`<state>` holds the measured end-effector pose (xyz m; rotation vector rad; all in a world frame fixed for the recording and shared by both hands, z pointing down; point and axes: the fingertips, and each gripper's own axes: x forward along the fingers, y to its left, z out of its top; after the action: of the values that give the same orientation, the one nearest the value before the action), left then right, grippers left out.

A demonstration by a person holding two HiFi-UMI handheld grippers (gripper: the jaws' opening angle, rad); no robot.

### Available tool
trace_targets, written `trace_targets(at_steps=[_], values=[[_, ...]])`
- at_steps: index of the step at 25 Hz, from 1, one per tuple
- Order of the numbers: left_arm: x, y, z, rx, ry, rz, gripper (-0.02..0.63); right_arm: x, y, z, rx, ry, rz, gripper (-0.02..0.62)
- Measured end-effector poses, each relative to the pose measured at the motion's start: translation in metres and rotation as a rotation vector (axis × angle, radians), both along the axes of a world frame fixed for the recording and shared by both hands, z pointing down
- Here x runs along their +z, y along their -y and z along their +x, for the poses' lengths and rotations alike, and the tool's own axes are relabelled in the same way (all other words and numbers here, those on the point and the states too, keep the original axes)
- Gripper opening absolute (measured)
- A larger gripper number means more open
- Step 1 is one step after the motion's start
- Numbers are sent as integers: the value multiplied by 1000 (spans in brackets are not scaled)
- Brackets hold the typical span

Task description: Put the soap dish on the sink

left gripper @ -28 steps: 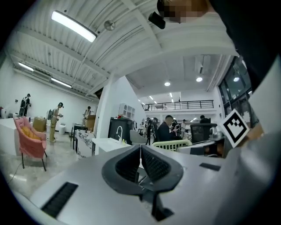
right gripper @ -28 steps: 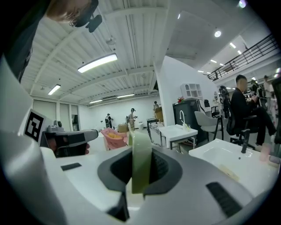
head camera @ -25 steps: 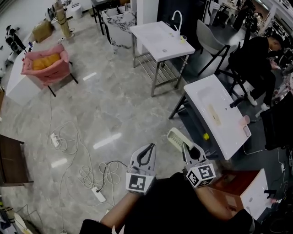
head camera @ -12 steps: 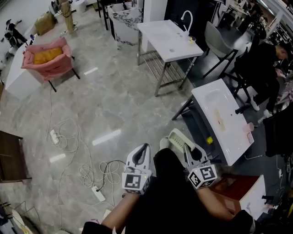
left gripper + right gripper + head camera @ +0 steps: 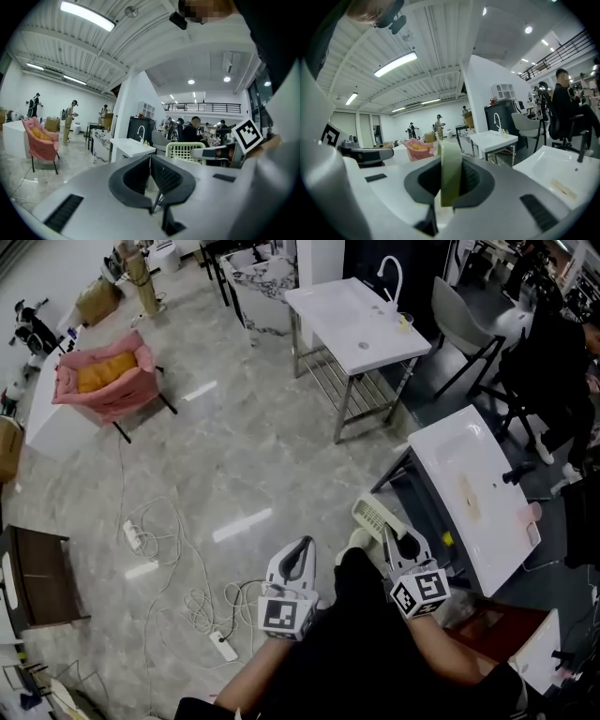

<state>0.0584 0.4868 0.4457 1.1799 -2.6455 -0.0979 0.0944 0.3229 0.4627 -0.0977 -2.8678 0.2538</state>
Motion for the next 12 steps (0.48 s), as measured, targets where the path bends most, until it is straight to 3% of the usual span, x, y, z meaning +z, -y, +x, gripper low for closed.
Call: trace_targets(at_steps=[12], values=[[7, 140, -117, 41, 11, -64, 14, 11, 134, -100, 27, -28, -16, 32]])
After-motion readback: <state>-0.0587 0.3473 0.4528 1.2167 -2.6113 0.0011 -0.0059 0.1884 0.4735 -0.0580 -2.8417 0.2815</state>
